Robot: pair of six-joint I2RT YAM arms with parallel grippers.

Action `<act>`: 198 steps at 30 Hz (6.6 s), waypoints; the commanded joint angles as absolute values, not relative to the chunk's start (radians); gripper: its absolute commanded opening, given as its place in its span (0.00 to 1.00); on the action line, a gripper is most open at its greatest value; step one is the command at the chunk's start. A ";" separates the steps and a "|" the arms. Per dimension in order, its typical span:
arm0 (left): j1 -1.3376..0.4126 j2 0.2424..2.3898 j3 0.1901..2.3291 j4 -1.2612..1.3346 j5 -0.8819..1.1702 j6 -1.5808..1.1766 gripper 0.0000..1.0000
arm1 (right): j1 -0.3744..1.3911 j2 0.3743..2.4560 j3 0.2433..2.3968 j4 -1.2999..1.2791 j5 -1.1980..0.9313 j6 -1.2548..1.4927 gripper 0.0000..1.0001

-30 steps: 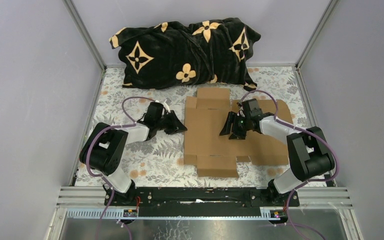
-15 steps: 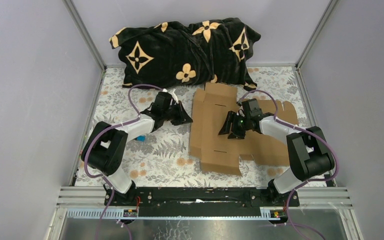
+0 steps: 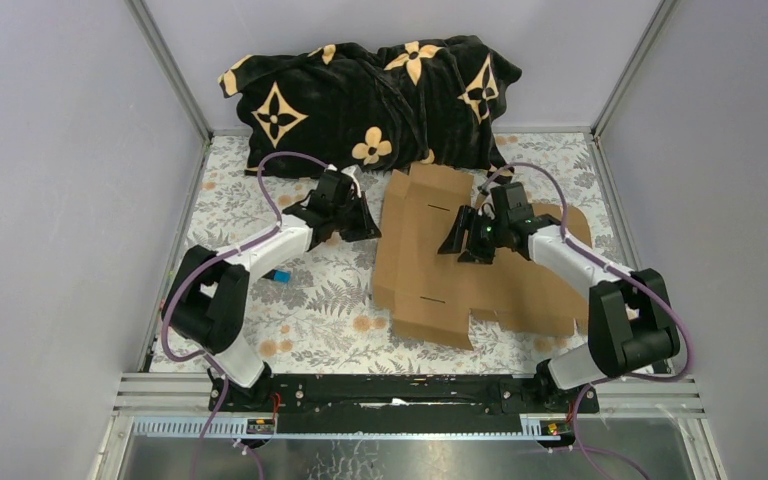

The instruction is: Fold the paper box

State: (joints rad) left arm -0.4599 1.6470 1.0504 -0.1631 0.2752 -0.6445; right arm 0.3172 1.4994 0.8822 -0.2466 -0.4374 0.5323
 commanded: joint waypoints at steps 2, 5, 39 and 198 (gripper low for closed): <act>-0.468 1.607 1.139 -0.332 0.162 -0.566 0.05 | 0.269 1.406 0.971 -0.331 -0.444 0.498 0.68; -0.468 1.586 1.189 -0.438 0.106 -0.527 0.05 | 0.238 1.388 0.980 -0.360 -0.449 0.481 0.69; -0.468 1.621 1.688 -0.796 -0.242 -0.299 0.02 | 0.269 1.551 0.876 -0.067 -0.593 0.608 0.68; -0.557 1.276 1.380 -0.460 -0.360 0.058 0.00 | 0.496 1.545 0.997 -0.081 -0.369 0.520 0.64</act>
State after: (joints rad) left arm -0.5495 1.3388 1.4097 -0.5793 -0.3450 0.0307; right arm 0.5182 1.5726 0.9844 -0.1009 -0.3565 0.5018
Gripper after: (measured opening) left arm 0.006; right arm 0.639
